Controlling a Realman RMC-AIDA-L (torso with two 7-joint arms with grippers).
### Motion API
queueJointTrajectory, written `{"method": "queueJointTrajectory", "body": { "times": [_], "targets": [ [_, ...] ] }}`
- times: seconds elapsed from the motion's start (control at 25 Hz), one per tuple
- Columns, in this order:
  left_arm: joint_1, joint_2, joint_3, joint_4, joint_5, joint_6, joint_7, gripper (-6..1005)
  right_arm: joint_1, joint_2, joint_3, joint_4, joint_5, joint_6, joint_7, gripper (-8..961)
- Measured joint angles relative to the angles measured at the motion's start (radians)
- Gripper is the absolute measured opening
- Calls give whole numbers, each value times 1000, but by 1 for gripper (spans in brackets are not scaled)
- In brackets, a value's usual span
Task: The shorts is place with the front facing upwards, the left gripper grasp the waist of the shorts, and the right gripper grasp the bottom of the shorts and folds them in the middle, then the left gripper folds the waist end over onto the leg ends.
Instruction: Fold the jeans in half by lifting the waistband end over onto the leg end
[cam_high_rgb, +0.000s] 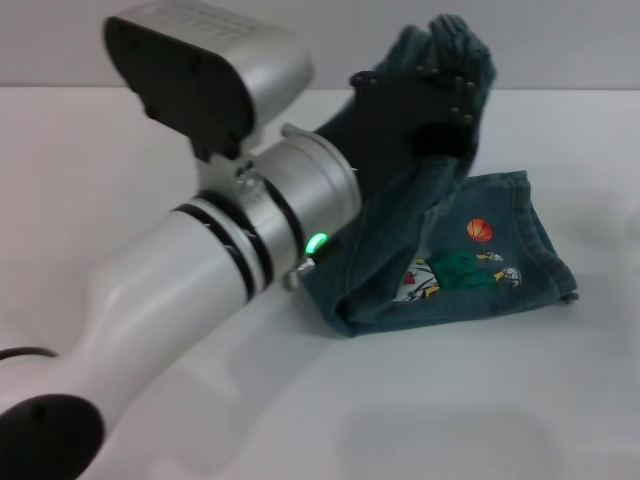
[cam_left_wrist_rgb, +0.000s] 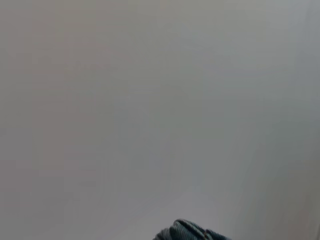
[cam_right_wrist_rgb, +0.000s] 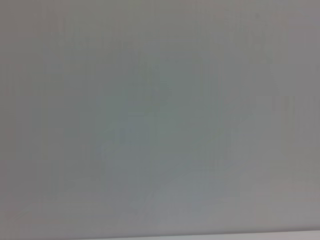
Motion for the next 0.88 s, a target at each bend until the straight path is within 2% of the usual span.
{"method": "queueJointTrajectory", "body": {
  "times": [0.12,0.16,0.88],
  "targets": [
    [-20,-1,8,19,0,13,-4,53,3,-1,-8,0,0,8,0,-1],
    [-51,-1,9,43,0,16,-19,55,4,-1,-11,0,-2,9,0,-1],
    [-116,1,34,91,-1,-3,-27,86,26,-3,-34,-19,-11,30,7,-2]
  ]
}}
